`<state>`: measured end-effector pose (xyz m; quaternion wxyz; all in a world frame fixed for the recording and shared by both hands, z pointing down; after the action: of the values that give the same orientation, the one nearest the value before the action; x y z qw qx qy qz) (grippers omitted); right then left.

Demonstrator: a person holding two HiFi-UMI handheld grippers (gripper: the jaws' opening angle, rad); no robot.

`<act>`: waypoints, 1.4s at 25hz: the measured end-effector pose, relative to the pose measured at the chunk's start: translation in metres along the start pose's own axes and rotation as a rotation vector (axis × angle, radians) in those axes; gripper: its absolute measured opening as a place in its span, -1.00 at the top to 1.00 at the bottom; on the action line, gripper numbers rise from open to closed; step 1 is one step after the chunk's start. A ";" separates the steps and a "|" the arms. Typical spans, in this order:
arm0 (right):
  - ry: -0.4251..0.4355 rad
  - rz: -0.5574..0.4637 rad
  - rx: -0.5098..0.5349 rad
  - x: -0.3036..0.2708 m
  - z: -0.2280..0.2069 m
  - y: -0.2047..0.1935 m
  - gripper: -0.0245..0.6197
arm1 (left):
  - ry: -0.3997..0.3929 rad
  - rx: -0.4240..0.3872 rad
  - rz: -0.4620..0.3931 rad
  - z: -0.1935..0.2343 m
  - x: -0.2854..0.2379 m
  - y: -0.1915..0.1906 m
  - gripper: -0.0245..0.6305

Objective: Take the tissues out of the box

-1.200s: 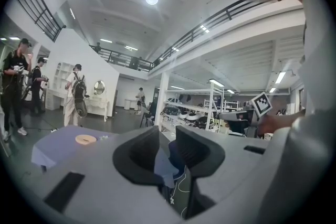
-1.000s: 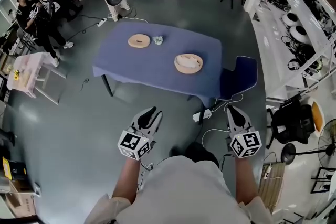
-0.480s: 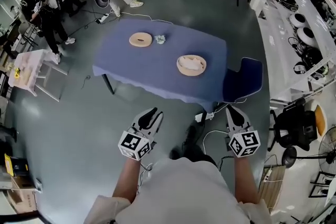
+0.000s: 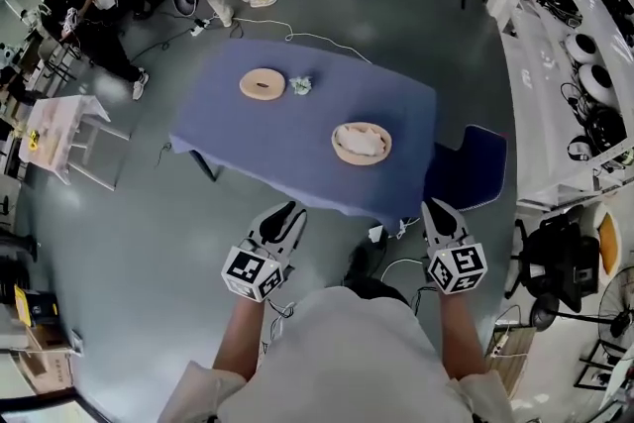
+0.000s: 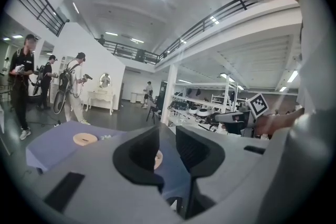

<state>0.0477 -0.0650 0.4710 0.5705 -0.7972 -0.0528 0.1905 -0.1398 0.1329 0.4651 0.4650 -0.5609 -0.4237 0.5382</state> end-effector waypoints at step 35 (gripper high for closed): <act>-0.082 0.083 -0.121 -0.137 -0.106 -0.003 0.79 | -0.172 -0.071 0.175 0.075 -0.211 -0.014 0.60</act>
<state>-0.0400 -0.1995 0.5365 0.5101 -0.8233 -0.0547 0.2429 -0.2276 -0.0649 0.5239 0.3582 -0.5636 -0.4301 0.6076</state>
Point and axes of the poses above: the fingertips, and each gripper's own axes: x backward along the fingers, z to its left, y out of its top, the point moved 1 cm from there along x, backward along the fingers, and after that the axes turned 9 degrees about -x, right-handed, at the moved point
